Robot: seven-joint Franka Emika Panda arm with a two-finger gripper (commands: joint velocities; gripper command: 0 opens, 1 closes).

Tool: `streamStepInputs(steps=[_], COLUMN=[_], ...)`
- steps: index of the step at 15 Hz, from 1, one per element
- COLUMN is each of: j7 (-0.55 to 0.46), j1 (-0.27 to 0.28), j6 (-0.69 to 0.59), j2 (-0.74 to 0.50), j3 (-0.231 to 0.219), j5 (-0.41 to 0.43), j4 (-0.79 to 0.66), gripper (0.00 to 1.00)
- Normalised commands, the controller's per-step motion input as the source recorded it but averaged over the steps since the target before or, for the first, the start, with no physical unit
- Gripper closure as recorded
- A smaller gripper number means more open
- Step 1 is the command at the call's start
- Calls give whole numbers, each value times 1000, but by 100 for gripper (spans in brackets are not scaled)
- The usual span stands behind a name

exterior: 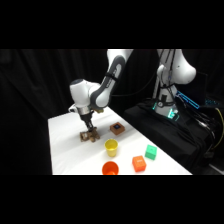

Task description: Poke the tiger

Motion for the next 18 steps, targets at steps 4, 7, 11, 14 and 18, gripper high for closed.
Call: streamStepInputs(steps=[4, 7, 11, 14, 18], j7=[-137, -119, -110, -102, -25], j1=[30, 67, 83, 84, 86], j6=[-325, -273, -190, -120, -53], j2=[-541, -434, -353, -320, -321], j3=[-20, -31, -34, -26, -33], j5=[1, 9, 17, 40, 40], j4=[-246, -179, -157, -195, -259], gripper=[51, 27, 0, 0, 0])
